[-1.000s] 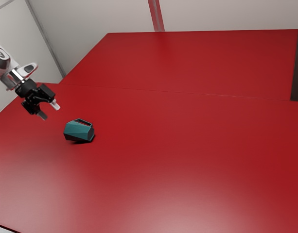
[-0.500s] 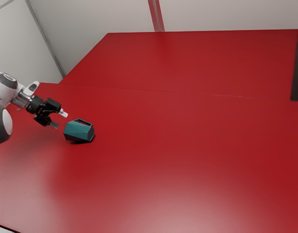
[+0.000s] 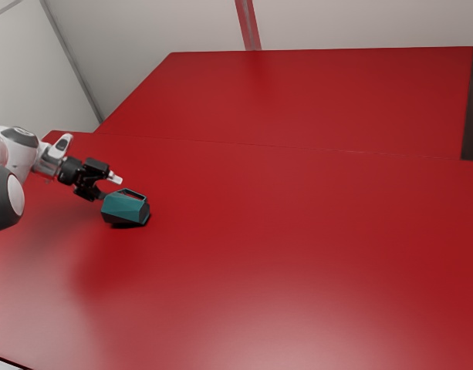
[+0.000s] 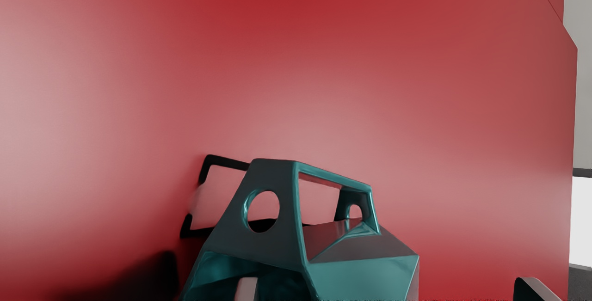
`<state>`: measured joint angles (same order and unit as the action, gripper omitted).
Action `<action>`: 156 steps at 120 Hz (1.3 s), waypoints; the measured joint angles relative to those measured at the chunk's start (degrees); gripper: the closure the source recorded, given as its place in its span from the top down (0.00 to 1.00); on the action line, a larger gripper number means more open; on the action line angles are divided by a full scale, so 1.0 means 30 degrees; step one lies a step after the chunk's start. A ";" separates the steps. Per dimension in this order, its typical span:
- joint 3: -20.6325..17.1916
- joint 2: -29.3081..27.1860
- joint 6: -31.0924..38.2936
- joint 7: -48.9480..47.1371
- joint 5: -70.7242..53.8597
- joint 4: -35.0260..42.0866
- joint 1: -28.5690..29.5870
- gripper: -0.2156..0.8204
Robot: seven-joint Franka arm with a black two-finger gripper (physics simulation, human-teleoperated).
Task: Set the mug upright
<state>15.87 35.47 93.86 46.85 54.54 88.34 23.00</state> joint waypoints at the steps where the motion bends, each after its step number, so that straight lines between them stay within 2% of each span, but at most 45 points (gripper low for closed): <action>1: -0.0003 0.0000 -0.0026 0.0022 0.0007 0.0009 0.0001 0.79; 24: -0.0018 -0.0106 -0.0614 0.0416 0.0080 0.0429 0.0022 0.79; 28: -0.0010 -0.0098 -0.0693 0.0466 0.0085 0.0449 0.0072 0.74; 48: 0.0000 -0.0131 -0.1067 0.0639 0.0078 0.0431 0.0131 0.34; 57: -0.0059 -0.0151 -0.1193 0.0697 0.0095 0.0440 0.0136 0.23; 67: -0.0221 -0.0204 -0.1321 0.0742 0.0111 0.0442 0.0132 0.16; 88: -0.0393 -0.0883 -0.1644 0.0720 0.0055 0.0477 0.0047 0.09; 108: -0.0387 -0.3542 -0.1964 0.0440 -0.0700 0.1668 -0.0921 0.08; 126: -0.0643 -0.5939 -0.1440 -0.0609 -0.5086 0.1784 -0.3253 0.08; 140: -0.0904 -0.7128 -0.0687 -0.1855 -0.9189 0.1824 -0.5291 0.08; 156: -0.2684 -0.8694 0.0622 -0.3617 -1.3917 0.2804 -0.6770 0.07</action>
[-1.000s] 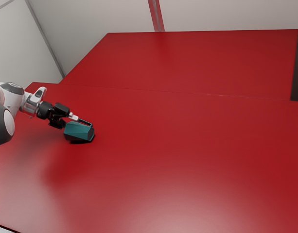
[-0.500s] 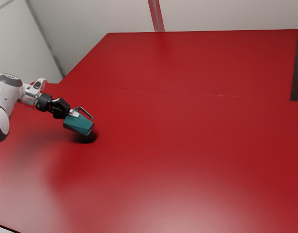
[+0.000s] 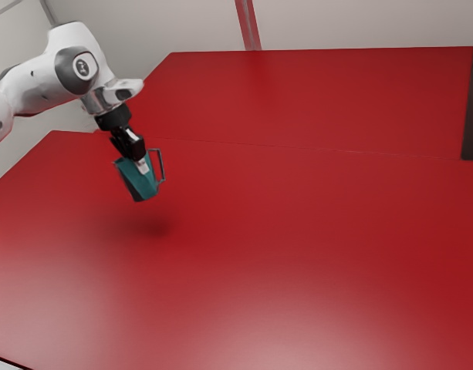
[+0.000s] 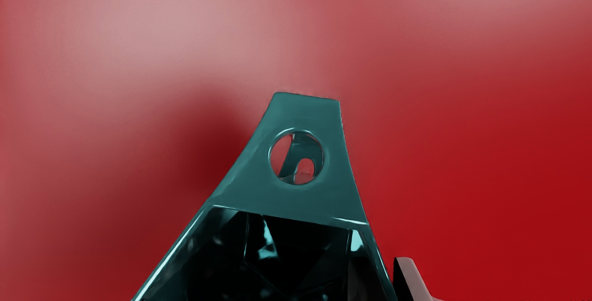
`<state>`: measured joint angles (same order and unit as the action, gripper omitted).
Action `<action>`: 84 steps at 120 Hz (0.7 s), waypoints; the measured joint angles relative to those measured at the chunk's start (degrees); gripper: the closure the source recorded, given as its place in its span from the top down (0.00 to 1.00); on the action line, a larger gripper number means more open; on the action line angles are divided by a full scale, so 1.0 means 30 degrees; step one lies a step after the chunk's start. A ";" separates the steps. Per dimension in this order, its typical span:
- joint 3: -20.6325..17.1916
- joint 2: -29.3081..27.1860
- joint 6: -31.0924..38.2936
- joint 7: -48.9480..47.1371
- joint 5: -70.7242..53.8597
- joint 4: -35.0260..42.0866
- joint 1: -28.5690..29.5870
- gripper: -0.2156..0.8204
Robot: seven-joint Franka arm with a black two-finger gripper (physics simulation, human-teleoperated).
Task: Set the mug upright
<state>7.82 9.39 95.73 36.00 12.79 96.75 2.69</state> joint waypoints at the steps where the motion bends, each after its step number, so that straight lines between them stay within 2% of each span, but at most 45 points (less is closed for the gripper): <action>1: -0.0070 -0.0082 0.0121 -0.0110 -0.0219 0.0135 -0.0064 0.07; 17: -0.1282 -0.0625 0.1955 -0.1684 -0.2606 0.1571 -0.0253 0.07; 39: -0.2553 -0.0650 0.4410 -0.3426 -0.3676 0.3656 -0.0050 0.07; 84: -0.2946 0.0491 0.7980 -0.5770 -0.3988 0.5684 -0.0193 0.07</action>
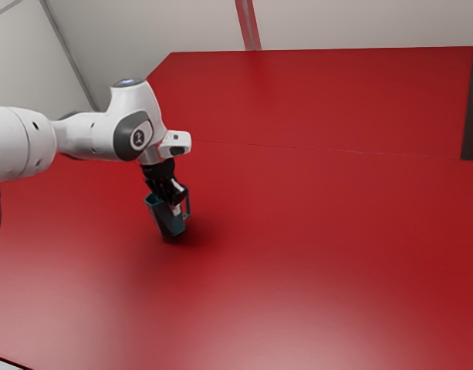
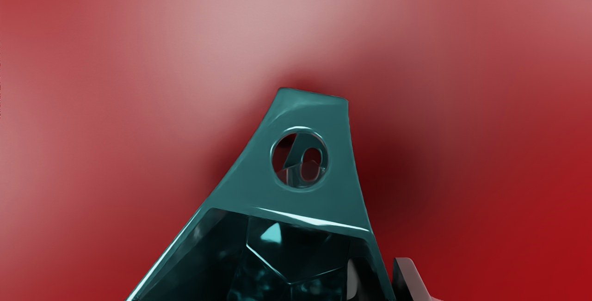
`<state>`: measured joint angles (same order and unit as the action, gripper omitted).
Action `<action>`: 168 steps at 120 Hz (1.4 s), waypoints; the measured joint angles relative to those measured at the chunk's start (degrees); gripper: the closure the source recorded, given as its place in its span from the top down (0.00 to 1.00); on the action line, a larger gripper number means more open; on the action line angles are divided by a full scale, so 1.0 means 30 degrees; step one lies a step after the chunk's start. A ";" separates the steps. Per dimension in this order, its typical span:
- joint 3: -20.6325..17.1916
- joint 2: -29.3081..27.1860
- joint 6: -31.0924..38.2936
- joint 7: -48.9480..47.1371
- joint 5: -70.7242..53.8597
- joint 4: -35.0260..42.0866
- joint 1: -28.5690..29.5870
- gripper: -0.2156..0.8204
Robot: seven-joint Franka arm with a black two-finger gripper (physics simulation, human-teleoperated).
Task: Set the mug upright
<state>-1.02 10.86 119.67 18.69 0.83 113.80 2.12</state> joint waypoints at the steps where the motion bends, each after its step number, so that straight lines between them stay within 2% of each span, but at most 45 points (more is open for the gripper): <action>1: 0.0002 0.0020 0.0062 -0.0038 -0.0001 0.0010 -0.0001 0.07; 40: -0.0014 0.0455 0.1220 -0.1341 0.0193 0.0100 -0.0001 0.10; 44: -0.0013 0.0442 0.1254 -0.1448 0.0235 0.0100 -0.0012 0.14; 57: -0.0081 0.0365 0.1286 -0.1762 0.0358 0.0100 -0.0007 0.37; 66: -0.0103 0.0219 0.1252 -0.1949 0.0408 0.0100 -0.0017 0.50; 78: -0.0317 -0.0317 0.1026 -0.2163 0.0462 0.0089 -0.0014 0.61; 91: -0.0528 -0.1472 0.0334 -0.2346 0.0771 -0.0064 -0.0058 0.68; 100: -0.0559 -0.1868 -0.0460 -0.2460 0.0939 -0.0928 -0.0058 0.71; 135: -0.0570 -0.1709 -0.4839 -0.2787 0.0816 -0.7337 -0.0442 0.77; 168: -0.0550 -0.1903 -0.7316 -0.2935 0.0790 -0.8156 -0.0512 0.79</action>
<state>-2.67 5.15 97.72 9.89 3.20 89.34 0.58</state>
